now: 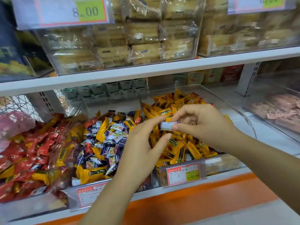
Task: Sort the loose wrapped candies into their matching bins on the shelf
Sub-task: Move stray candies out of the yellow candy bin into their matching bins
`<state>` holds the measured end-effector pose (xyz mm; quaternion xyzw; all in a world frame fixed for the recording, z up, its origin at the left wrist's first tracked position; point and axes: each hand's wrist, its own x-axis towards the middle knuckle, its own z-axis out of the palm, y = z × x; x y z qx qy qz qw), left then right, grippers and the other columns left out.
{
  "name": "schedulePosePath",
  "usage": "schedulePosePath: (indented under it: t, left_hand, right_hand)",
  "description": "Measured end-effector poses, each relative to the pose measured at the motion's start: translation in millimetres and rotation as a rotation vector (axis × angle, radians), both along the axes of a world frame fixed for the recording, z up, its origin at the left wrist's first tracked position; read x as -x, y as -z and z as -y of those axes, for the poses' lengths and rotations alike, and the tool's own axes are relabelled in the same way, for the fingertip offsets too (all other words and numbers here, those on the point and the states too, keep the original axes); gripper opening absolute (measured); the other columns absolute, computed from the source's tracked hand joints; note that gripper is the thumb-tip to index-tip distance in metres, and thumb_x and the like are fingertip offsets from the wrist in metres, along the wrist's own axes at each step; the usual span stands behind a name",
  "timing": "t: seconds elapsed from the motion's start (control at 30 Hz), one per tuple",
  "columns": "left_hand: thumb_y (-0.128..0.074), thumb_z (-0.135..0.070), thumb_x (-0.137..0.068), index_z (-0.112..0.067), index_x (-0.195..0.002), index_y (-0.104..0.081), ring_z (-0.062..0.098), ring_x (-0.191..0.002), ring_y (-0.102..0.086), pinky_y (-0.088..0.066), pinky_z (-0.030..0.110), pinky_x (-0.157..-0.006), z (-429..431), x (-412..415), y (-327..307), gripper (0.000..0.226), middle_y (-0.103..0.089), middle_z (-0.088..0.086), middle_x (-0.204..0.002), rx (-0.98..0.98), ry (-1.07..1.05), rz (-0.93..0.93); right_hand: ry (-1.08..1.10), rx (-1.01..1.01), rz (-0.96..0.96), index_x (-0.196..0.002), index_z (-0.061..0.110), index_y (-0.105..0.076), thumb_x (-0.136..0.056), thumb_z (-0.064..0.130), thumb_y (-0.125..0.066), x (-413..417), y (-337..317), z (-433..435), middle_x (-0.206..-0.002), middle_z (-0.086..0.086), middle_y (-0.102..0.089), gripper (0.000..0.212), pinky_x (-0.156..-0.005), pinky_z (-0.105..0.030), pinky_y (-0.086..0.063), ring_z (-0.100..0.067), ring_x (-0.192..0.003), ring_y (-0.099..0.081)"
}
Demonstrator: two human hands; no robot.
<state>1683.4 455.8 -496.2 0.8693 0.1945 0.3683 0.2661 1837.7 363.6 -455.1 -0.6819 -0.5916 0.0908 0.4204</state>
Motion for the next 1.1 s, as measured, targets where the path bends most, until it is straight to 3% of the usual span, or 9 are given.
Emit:
schedulePosePath:
  t: [0.13, 0.23, 0.3, 0.37, 0.47, 0.6, 0.83, 0.93, 1.1]
  left_hand:
    - [-0.061, -0.028, -0.089, -0.053, -0.103, -0.05, -0.015, -0.091, -0.053, -0.037, 0.002, -0.073, 1, 4, -2, 0.031, -0.058, -0.034, -0.096, 0.014, -0.038, 0.074]
    - [-0.06, -0.026, -0.09, -0.046, -0.1, -0.054, -0.003, -0.061, -0.053, -0.039, 0.011, -0.051, -12, 16, -2, 0.024, -0.06, -0.026, -0.088, 0.076, -0.195, 0.165]
    - [-0.058, -0.026, -0.092, -0.041, -0.105, -0.056, 0.005, -0.057, -0.051, -0.037, 0.015, -0.047, -26, 24, 1, 0.02, -0.06, -0.021, -0.091, 0.107, -0.3, 0.132]
    - [-0.057, -0.027, -0.093, -0.035, -0.117, -0.059, 0.003, -0.072, -0.058, -0.043, 0.014, -0.061, -38, 29, 7, 0.025, -0.063, -0.013, -0.107, 0.106, -0.357, 0.009]
    - [-0.057, -0.025, -0.093, -0.029, -0.129, -0.055, 0.018, -0.125, -0.048, -0.042, 0.04, -0.103, -43, 30, 11, 0.036, -0.053, -0.005, -0.135, 0.109, -0.381, -0.127]
    - [-0.057, -0.022, -0.093, -0.027, -0.125, -0.058, 0.014, -0.128, -0.044, -0.037, 0.046, -0.107, -38, 30, 10, 0.032, -0.052, -0.013, -0.125, 0.085, -0.373, -0.077]
    - [-0.055, -0.019, -0.094, -0.039, -0.11, -0.055, -0.004, -0.109, -0.04, -0.037, 0.025, -0.097, -36, 38, 7, 0.025, -0.047, -0.02, -0.114, 0.114, -0.348, 0.004]
    - [-0.055, -0.02, -0.094, -0.04, -0.107, -0.055, 0.005, -0.1, -0.053, -0.047, 0.032, -0.085, -35, 41, 6, 0.025, -0.047, -0.025, -0.109, 0.137, -0.343, 0.027]
    - [-0.054, -0.019, -0.094, -0.038, -0.11, -0.057, -0.022, -0.08, -0.046, -0.037, 0.0, -0.074, -38, 37, 7, 0.025, -0.052, -0.016, -0.115, 0.134, -0.324, 0.036]
  right_hand:
    - [-0.115, 0.096, -0.049, -0.085, 0.029, -0.068, -0.082, 0.019, -0.071, 4, -6, -3, -0.08, 0.011, -0.07, 0.011, -0.074, -0.018, -0.054, 0.002, -0.075, -0.065]
    - [-0.136, 0.48, 0.144, -0.087, 0.033, -0.068, -0.085, 0.024, -0.067, -13, -1, 2, -0.079, 0.014, -0.07, 0.009, -0.074, -0.012, -0.052, 0.011, -0.074, -0.062]
    - [-0.148, 0.644, 0.278, -0.096, 0.031, -0.07, -0.087, 0.021, -0.064, -22, 5, 5, -0.084, 0.02, -0.068, 0.014, -0.073, -0.01, -0.049, 0.018, -0.076, -0.058]
    - [-0.135, 0.691, 0.323, -0.103, 0.029, -0.069, -0.087, 0.02, -0.065, -26, 10, 4, -0.095, 0.019, -0.068, 0.019, -0.067, -0.006, -0.045, 0.017, -0.074, -0.056]
    - [-0.122, 0.742, 0.474, -0.114, 0.029, -0.064, -0.083, 0.031, -0.07, -24, 14, -3, -0.109, 0.018, -0.061, 0.032, -0.067, -0.006, -0.035, 0.01, -0.083, -0.05]
    - [-0.154, 0.804, 0.469, -0.119, 0.026, -0.056, -0.082, 0.028, -0.071, -19, 18, -14, -0.116, 0.012, -0.061, 0.04, -0.08, -0.019, -0.042, -0.005, -0.101, -0.053]
    - [-0.165, 0.767, 0.581, -0.102, 0.02, -0.05, -0.077, 0.024, -0.073, -13, 28, -23, -0.072, 0.006, -0.048, 0.034, -0.055, -0.027, -0.032, -0.011, -0.066, -0.041]
    - [-0.168, 0.738, 0.42, -0.098, 0.025, -0.054, -0.076, 0.026, -0.075, -20, 24, -17, -0.078, 0.006, -0.067, 0.03, -0.056, -0.017, -0.034, -0.002, -0.069, -0.054]
    - [-0.04, 0.45, 0.217, -0.1, 0.031, -0.063, -0.085, 0.024, -0.067, -30, -4, -1, -0.062, 0.028, -0.061, 0.017, -0.056, -0.009, -0.039, 0.012, -0.059, -0.054]
